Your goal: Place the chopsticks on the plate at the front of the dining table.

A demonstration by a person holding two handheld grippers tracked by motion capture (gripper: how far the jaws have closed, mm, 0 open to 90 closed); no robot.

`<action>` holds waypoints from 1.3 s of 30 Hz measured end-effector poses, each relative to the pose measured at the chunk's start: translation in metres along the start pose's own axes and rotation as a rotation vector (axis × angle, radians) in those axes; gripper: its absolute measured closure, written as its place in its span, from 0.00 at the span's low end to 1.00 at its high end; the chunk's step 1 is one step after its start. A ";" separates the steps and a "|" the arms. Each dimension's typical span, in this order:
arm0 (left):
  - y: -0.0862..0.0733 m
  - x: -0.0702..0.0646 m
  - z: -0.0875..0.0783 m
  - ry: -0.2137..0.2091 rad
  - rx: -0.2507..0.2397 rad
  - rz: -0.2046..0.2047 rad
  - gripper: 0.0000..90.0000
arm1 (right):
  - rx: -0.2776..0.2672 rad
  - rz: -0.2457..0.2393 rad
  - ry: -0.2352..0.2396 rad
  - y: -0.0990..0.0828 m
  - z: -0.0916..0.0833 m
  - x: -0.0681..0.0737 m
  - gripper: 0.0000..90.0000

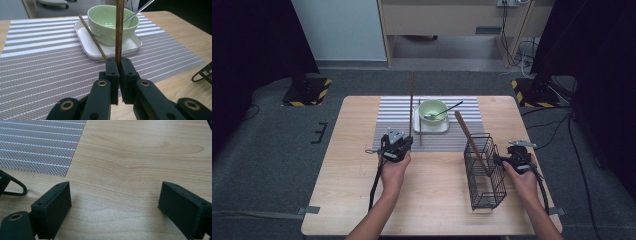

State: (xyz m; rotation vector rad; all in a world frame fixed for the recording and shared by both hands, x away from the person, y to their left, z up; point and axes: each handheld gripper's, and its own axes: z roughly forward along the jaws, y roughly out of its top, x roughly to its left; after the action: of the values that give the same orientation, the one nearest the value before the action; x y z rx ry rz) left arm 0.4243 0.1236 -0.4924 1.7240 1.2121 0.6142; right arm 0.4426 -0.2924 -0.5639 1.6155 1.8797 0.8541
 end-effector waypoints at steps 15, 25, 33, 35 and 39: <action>0.009 -0.009 0.017 0.051 0.012 -0.047 0.95 | 0.019 -0.006 0.006 -0.001 0.000 0.003 0.04; 0.002 -0.007 0.041 0.063 0.035 -0.085 0.95 | 0.025 0.004 -0.002 -0.001 0.000 0.005 0.02; -0.005 0.004 0.052 0.082 0.065 -0.117 0.95 | 0.025 0.004 -0.004 -0.002 0.000 0.005 0.02; -0.007 0.006 0.054 0.080 0.075 -0.130 0.95 | 0.024 0.005 -0.005 -0.002 0.000 0.005 0.02; -0.010 0.009 0.057 0.076 0.091 -0.137 0.95 | 0.023 0.002 -0.005 -0.002 0.000 0.005 0.02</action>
State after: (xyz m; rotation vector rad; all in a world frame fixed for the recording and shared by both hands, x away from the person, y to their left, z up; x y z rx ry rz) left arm 0.4691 0.1104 -0.5281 1.6887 1.4175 0.5542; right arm 0.4405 -0.2873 -0.5648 1.6324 1.8915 0.8320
